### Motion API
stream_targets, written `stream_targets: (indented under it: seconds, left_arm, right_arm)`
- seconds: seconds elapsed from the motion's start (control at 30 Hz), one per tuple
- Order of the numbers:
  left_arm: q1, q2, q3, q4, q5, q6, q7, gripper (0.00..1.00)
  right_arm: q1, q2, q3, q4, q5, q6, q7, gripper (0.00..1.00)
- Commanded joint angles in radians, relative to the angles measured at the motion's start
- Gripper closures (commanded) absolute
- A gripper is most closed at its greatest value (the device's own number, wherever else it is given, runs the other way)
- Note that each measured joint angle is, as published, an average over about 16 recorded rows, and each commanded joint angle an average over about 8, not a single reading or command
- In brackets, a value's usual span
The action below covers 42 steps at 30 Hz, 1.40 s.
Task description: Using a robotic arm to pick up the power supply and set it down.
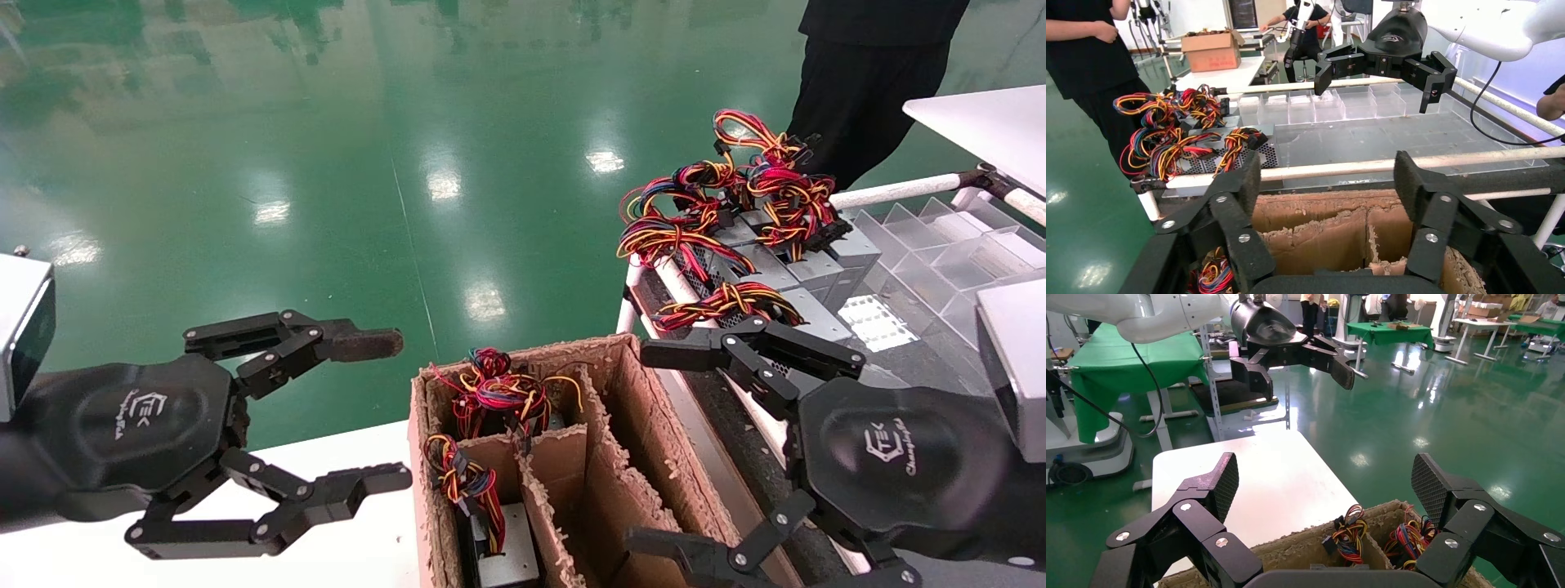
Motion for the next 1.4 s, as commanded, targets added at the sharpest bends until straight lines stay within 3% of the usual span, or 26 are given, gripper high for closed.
stream_targets:
  seconds: [0.03,1.0,1.27,1.4]
  left_arm:
    - [0.000,0.000,0.000,0.000,0.000,0.000,0.000,1.00]
    - [0.000,0.000,0.000,0.000,0.000,0.000,0.000,1.00]
    - [0.000,0.000,0.000,0.000,0.000,0.000,0.000,0.02]
    - [0.000,0.000,0.000,0.000,0.000,0.000,0.000,0.00]
  right_arm:
    - [0.000,0.000,0.000,0.000,0.000,0.000,0.000,0.00]
    - [0.000,0.000,0.000,0.000,0.000,0.000,0.000,0.00]
    - [0.000,0.000,0.000,0.000,0.000,0.000,0.000,0.00]
    - [0.000,0.000,0.000,0.000,0.000,0.000,0.000,0.00]
